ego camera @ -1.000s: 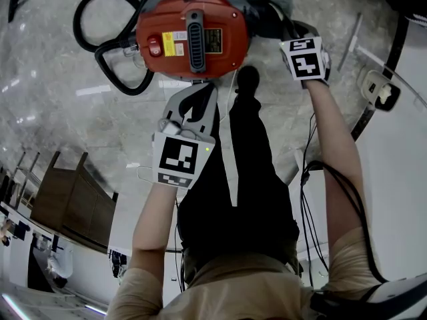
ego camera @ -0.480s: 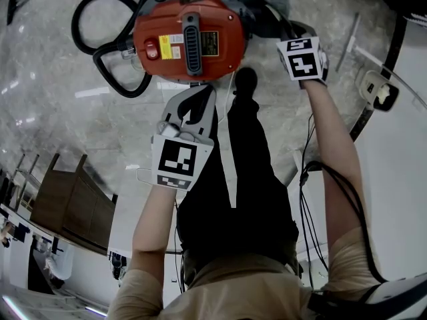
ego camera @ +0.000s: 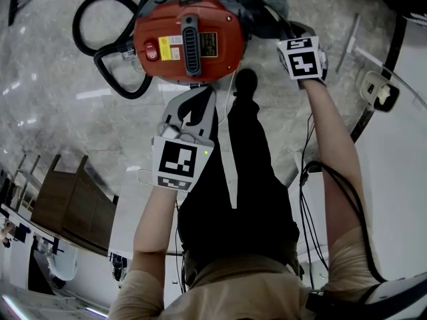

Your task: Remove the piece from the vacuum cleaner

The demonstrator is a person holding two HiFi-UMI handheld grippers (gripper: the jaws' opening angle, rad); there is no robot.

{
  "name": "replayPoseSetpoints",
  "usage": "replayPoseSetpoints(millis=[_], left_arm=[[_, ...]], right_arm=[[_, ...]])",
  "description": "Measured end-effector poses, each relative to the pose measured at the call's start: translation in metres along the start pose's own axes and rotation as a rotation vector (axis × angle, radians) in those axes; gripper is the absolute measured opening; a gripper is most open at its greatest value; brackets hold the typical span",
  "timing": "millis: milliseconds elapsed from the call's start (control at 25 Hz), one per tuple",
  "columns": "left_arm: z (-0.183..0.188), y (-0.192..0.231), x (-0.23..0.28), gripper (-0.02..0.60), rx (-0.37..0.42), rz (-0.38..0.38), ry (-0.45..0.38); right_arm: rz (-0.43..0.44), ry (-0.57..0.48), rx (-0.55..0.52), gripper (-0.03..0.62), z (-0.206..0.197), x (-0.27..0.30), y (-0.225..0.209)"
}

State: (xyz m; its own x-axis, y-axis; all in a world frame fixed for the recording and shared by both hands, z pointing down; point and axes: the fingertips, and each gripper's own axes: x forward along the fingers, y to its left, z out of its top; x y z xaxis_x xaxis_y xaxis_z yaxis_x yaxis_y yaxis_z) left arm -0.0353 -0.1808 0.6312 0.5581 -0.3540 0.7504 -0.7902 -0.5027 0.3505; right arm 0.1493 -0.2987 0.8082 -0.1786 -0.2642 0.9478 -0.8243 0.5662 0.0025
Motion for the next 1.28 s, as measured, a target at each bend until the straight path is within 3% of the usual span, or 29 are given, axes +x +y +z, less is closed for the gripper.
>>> replayPoseSetpoints(millis=[720, 1120, 1280], left_arm=[[0.002, -0.002, 0.003, 0.003, -0.010, 0.010, 0.000], [0.006, -0.013, 0.011, 0.003, 0.015, -0.014, 0.017], [0.012, -0.016, 0.012, 0.003, 0.035, -0.021, 0.016]], right_arm=[[-0.034, 0.020, -0.036, 0.025, -0.001, 0.003, -0.022], [-0.020, 0.008, 0.090, 0.025, -0.016, -0.006, -0.040], [0.008, -0.004, 0.264, 0.025, -0.030, -0.012, -0.052]])
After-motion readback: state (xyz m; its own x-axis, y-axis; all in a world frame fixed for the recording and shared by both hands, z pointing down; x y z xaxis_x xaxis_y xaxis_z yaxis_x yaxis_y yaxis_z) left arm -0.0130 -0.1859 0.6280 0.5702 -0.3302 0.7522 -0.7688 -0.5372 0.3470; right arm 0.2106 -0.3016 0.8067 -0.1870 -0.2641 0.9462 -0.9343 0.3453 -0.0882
